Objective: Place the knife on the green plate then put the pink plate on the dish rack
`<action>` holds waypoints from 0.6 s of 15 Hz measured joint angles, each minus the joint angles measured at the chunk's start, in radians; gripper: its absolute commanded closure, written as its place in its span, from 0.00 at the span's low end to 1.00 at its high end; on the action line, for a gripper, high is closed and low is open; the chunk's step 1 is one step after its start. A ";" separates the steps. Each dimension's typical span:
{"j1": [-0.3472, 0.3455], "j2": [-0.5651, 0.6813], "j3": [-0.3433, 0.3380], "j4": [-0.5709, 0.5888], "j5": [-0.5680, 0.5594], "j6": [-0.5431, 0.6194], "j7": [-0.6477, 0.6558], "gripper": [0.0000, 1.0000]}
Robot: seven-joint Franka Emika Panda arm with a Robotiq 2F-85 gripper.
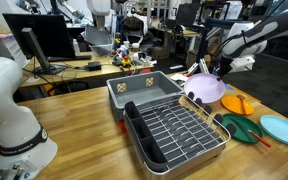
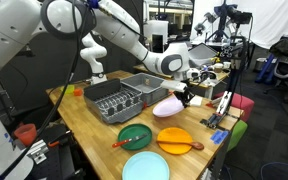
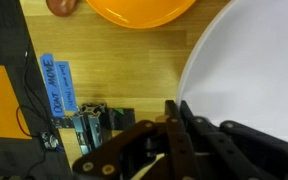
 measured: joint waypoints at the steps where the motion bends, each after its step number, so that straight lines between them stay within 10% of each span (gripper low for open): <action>1: 0.000 -0.029 0.011 -0.040 0.002 0.024 0.000 0.99; 9: 0.010 -0.314 0.014 -0.405 -0.019 0.248 0.001 0.99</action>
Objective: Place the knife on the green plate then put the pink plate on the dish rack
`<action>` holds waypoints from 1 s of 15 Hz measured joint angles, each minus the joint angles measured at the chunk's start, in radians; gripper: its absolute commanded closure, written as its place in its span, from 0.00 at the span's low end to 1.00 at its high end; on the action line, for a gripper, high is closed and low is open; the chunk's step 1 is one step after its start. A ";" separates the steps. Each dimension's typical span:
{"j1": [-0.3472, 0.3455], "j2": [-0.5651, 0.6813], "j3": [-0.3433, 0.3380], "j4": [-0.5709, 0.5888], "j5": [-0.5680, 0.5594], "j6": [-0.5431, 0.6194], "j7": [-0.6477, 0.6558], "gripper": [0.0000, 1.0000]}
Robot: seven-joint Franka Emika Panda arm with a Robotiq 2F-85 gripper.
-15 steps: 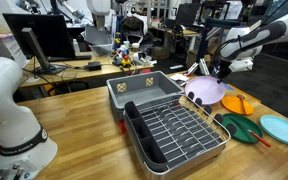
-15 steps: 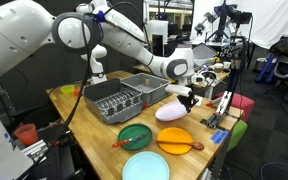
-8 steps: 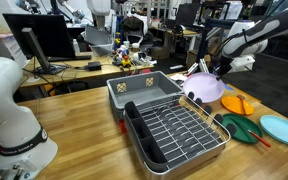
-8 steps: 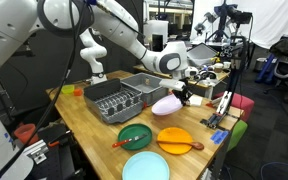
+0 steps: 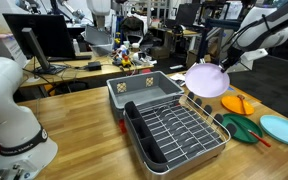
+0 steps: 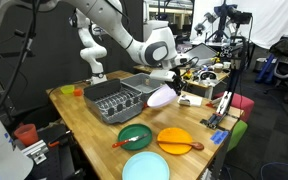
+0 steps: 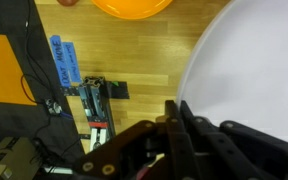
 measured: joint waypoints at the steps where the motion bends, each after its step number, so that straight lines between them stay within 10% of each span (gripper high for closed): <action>1: 0.004 -0.037 -0.010 -0.042 -0.010 0.029 0.001 0.99; 15: 0.072 -0.414 0.103 -0.566 -0.094 0.504 -0.098 0.99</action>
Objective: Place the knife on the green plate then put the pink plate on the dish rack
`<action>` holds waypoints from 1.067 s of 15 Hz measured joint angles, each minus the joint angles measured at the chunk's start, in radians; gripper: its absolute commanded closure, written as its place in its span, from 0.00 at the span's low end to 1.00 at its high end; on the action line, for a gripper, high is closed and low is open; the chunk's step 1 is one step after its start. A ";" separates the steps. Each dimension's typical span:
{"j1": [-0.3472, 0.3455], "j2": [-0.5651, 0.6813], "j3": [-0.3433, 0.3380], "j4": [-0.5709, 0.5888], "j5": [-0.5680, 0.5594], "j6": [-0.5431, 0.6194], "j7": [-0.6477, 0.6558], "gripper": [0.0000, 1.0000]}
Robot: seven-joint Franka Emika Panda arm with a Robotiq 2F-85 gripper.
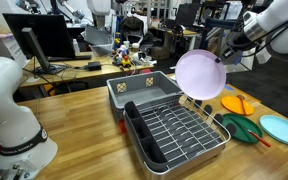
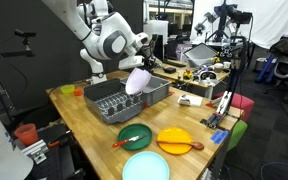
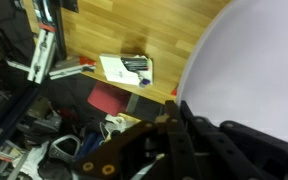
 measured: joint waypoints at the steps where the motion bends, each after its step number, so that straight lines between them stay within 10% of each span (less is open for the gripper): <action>1: 0.001 -0.003 0.033 -0.025 0.000 0.024 -0.011 0.99; 16: -0.082 0.006 0.207 -0.159 -0.082 0.202 -0.052 0.99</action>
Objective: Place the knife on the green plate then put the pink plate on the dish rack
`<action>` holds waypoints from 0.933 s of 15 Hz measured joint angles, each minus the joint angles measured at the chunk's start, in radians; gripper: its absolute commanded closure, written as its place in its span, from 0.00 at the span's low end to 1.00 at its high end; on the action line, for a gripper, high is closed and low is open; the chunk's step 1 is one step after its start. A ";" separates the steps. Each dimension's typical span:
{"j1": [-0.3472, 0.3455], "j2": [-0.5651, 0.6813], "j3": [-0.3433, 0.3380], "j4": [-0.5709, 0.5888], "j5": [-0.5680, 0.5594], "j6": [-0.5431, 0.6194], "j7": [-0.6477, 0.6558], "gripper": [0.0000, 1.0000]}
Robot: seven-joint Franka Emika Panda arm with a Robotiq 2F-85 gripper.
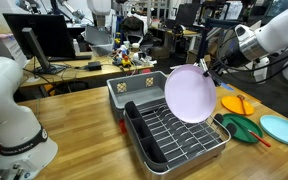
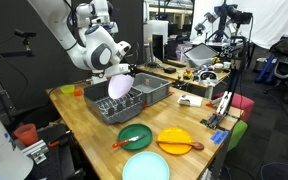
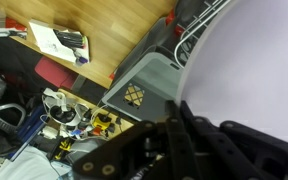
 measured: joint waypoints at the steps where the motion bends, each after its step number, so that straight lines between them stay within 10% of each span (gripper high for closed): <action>1: 0.000 0.000 0.000 0.000 0.000 0.000 0.000 0.99; 14: 0.140 0.010 -0.081 0.006 -0.005 0.072 -0.053 0.99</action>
